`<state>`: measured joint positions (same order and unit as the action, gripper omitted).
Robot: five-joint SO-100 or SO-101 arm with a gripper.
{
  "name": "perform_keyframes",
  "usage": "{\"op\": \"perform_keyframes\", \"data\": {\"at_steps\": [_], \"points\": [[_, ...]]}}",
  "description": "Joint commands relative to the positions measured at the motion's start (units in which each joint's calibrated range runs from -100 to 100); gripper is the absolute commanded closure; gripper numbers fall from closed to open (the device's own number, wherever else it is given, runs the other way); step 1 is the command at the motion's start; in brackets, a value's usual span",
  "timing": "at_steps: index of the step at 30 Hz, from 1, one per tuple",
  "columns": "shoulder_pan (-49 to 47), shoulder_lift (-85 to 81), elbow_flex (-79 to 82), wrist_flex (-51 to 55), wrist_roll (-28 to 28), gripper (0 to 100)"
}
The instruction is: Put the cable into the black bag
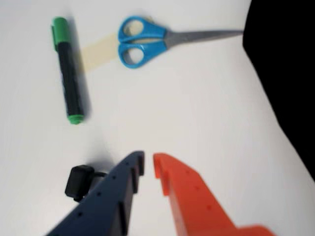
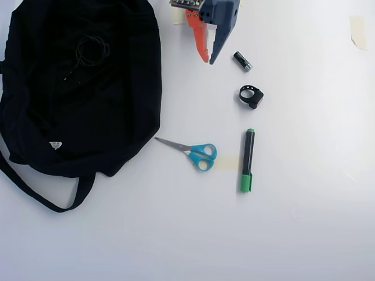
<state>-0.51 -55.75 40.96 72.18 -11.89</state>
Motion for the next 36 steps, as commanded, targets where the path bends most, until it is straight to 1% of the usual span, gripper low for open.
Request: {"op": "perform_keyframes", "data": {"at_steps": [1, 4, 7, 10, 13, 15, 21, 24, 31, 36], "points": [[-2.1, -8.15, 6.57, -1.63, 0.2, 98], [-3.45, -15.04, 15.82, -7.15, 0.2, 98], [-4.72, -21.84, 24.27, -10.33, 0.3, 98], [-6.59, -28.32, 30.83, -10.94, 1.72, 98], [-8.39, -33.3, 37.12, -10.94, 6.81, 98], [-8.39, -35.95, 40.71, -10.85, 8.9, 98], [-8.46, -42.76, 51.76, -10.33, 9.17, 98], [-8.54, -43.59, 57.96, -10.68, 9.22, 97], [-8.54, -43.5, 58.41, -9.21, 8.85, 98], [-8.09, -43.59, 58.41, -0.26, 8.96, 98]]}}
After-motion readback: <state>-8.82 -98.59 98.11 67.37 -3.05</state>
